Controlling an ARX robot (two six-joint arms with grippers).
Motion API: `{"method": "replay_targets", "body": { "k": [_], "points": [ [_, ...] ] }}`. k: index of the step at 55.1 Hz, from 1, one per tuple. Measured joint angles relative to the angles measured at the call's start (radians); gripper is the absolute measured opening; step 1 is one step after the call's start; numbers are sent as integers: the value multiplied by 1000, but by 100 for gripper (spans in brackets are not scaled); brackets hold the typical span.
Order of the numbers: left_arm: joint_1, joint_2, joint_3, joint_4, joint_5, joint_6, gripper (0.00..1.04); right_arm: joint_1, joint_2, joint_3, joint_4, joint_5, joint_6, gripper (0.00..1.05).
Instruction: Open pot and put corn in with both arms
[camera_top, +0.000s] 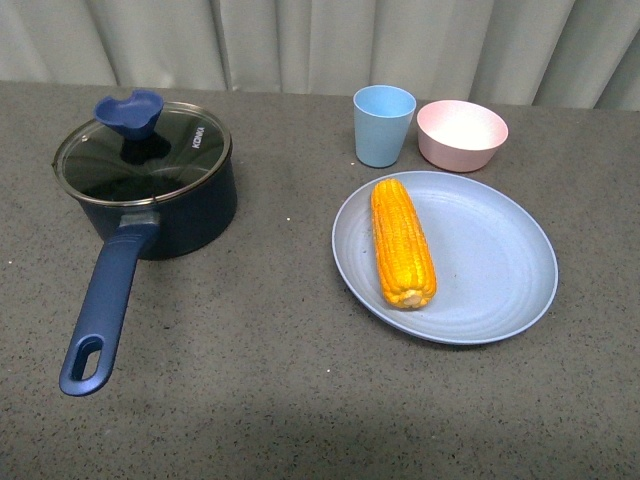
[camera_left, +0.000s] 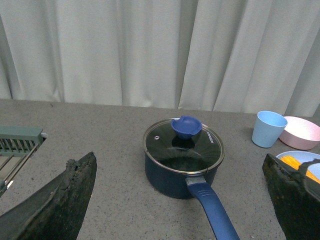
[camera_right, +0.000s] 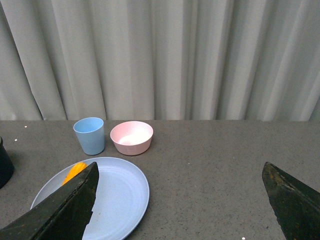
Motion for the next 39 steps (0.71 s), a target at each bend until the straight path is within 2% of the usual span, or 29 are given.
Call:
{"method": "replay_targets", "body": {
  "k": [39],
  "points": [
    [0,0,0,0,0,0,98,0,0,0,0,0,0,96]
  ]
}}
